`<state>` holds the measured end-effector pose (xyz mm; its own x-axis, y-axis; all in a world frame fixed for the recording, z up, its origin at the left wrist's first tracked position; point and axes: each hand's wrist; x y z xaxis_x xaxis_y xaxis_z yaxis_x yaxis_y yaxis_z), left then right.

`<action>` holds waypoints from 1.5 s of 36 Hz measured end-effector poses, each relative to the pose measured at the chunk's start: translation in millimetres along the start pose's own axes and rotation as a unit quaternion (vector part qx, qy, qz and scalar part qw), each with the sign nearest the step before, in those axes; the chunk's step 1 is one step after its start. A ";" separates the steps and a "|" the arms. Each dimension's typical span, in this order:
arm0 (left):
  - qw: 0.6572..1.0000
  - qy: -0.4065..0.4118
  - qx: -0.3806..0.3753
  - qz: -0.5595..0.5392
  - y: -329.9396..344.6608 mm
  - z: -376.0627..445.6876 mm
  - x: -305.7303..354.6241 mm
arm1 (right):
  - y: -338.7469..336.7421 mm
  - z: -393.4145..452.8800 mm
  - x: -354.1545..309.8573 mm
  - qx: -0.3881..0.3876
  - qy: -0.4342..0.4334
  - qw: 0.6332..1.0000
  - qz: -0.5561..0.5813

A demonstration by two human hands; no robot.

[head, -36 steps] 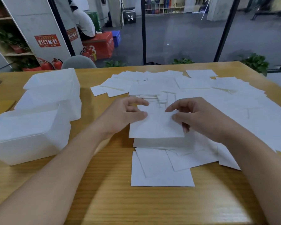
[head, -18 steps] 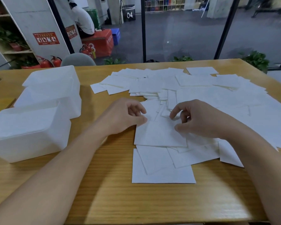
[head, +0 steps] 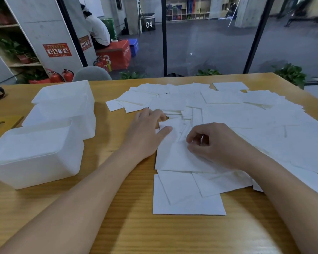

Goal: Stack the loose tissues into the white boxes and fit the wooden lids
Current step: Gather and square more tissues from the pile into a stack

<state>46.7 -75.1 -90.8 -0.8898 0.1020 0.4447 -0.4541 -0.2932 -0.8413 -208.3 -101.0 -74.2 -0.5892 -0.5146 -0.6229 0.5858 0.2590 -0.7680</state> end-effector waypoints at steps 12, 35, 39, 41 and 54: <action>0.995 -0.042 -0.056 -0.067 0.7 -4.7 -1.5 | 4.0 1.2 6.2 0.000 -0.006 1.000 -0.005; 0.987 -0.030 0.124 -0.093 -23.1 10.3 -32.3 | 3.3 -0.9 6.3 -0.015 -0.010 1.000 -0.005; 0.973 -0.063 0.168 -0.148 -29.0 12.7 -37.6 | 0.6 -0.4 2.9 0.007 -0.001 1.000 0.006; 0.956 -0.082 0.183 -0.213 -30.2 13.0 -36.1 | -1.9 2.0 1.5 0.034 0.004 0.999 0.008; 0.932 -0.010 -0.086 -0.351 -24.6 -7.6 4.8 | -19.2 3.5 7.0 0.062 0.075 0.962 0.255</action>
<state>53.2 -60.2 -70.3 -0.3697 0.1925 0.9090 -0.9266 -0.0045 -0.3760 -221.7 -112.4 -63.3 -0.2753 -0.2211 -0.9356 0.8766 0.3417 -0.3387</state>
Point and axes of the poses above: each hand's wrist, its own z-axis towards the middle knuckle, its own y-axis out of the palm, x = y × z, and after that the axes turned 1 degree about y, right-handed
